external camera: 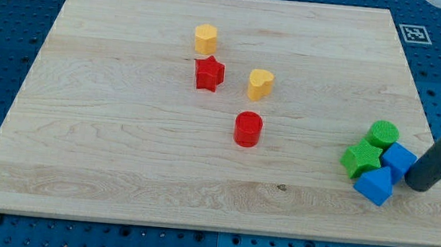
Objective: Slide the green circle to the top right of the heart
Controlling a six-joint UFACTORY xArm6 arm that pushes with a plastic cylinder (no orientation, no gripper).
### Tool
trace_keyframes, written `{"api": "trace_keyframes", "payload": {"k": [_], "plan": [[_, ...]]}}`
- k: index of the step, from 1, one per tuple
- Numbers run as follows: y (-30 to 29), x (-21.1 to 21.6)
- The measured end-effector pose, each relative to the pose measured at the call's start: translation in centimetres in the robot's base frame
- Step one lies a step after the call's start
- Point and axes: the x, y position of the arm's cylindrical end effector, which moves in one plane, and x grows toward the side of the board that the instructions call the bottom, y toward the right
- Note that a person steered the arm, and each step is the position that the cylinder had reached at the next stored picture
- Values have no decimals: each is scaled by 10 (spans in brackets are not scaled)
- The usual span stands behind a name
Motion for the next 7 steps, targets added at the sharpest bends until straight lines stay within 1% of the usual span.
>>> {"api": "trace_keyframes", "payload": {"k": [2,4,7], "plan": [[-50,-24],[-51,-45],[-37,-112]]}}
